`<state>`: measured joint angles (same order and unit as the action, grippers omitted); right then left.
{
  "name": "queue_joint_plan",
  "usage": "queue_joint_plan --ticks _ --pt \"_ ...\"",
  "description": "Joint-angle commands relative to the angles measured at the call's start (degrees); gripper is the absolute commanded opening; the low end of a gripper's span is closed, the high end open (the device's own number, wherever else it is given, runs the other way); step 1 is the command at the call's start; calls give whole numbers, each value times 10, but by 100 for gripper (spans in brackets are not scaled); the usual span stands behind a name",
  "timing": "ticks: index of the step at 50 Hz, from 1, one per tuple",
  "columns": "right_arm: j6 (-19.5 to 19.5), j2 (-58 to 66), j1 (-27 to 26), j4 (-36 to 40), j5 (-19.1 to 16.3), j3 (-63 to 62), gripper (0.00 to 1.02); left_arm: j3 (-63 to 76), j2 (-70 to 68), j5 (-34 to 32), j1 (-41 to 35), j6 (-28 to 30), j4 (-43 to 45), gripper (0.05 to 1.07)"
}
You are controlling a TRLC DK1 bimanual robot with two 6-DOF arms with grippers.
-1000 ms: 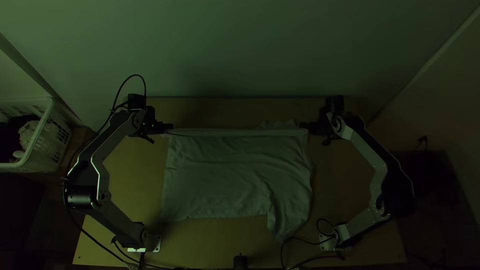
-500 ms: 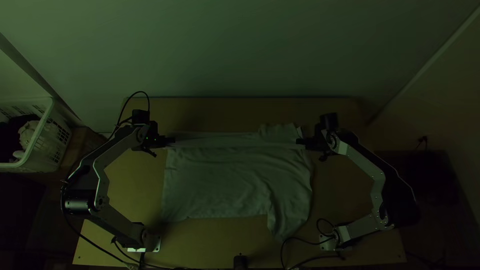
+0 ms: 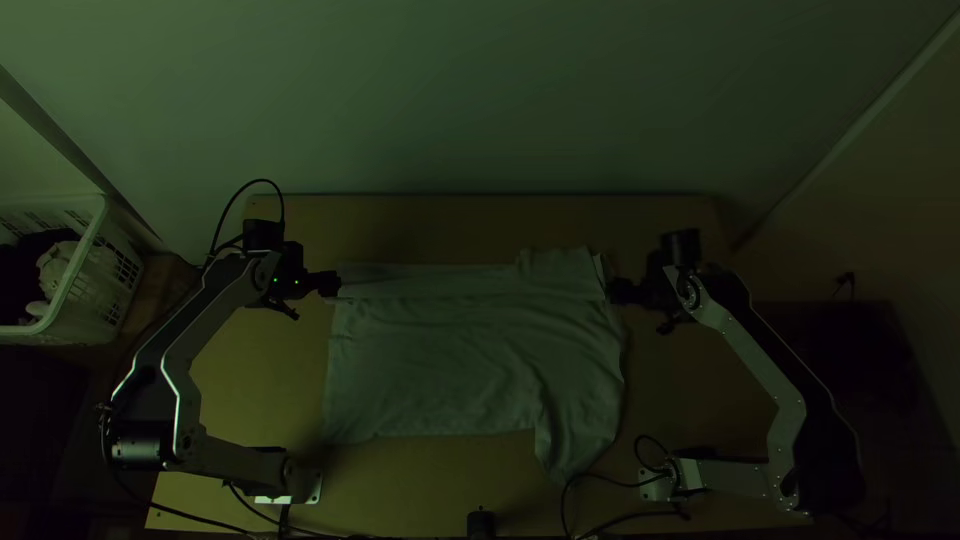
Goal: Fold the t-shirt
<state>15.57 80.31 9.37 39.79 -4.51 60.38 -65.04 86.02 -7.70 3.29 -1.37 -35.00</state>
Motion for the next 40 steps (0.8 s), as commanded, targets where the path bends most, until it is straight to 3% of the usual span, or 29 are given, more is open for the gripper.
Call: queue_joint_plan --ticks 1,23,33,40 --pt "13 -44 -2 33 4 6 88 1 -60 -21 3 9 -22 103" --pt "16 -248 7 141 13 -55 88 29 -190 -31 17 47 -233 103" --pt "77 -275 58 236 13 -59 88 69 -234 -25 16 76 -372 103" --pt "136 -271 97 291 10 -64 88 121 -272 -25 13 109 -403 103"
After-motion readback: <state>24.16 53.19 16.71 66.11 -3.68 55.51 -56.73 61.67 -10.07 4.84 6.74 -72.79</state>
